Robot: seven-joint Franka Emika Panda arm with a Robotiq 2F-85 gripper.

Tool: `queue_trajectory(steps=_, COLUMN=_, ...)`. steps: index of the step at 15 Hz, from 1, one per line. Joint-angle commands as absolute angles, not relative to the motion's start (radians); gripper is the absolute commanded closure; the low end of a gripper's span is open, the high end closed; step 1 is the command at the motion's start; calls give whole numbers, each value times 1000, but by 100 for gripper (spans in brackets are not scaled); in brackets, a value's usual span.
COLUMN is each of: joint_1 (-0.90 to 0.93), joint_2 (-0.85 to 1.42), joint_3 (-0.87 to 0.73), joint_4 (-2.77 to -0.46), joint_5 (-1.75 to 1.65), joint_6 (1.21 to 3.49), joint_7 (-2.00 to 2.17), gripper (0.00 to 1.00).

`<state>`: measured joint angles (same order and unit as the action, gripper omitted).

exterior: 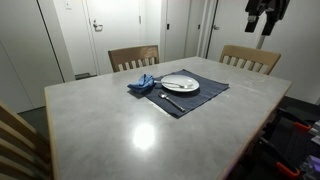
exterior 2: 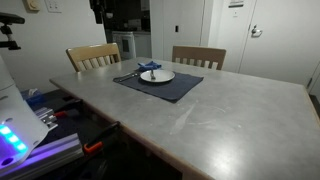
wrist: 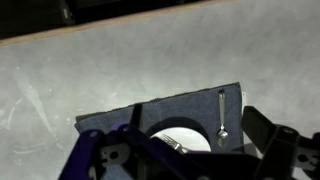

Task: Take the the fork from the plate and put it on the mat

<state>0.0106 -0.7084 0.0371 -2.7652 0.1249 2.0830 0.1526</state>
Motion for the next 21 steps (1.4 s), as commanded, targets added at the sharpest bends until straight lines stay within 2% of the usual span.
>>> queue_trajectory(steps=1, joint_1=6, joint_2=-586, joint_3=16, joint_4=-2746, joint_5=99, joint_6=2206, joint_7=67, gripper=0)
queue_trajectory(steps=8, joint_1=51, joint_2=-344, joint_3=-68, joint_4=-2713, joint_5=144, joint_6=2522, joint_7=-143, gripper=0)
queue_trajectory(steps=9, joint_1=49, joint_2=-355, joint_3=-96, joint_4=-2724, joint_5=156, joint_6=2533, joint_7=-184, gripper=0)
queue_trajectory(steps=10, joint_1=34, joint_2=-400, joint_3=-54, joint_4=-2746, joint_5=127, joint_6=2498, joint_7=-106, gripper=0)
queue_trajectory(steps=16, joint_1=40, joint_2=-372, joint_3=-70, joint_4=-2728, joint_5=131, joint_6=2515, joint_7=-131, gripper=0)
queue_trajectory(steps=21, joint_1=74, joint_2=-203, joint_3=-85, joint_4=-2639, joint_5=152, joint_6=2587, joint_7=-203, gripper=0)
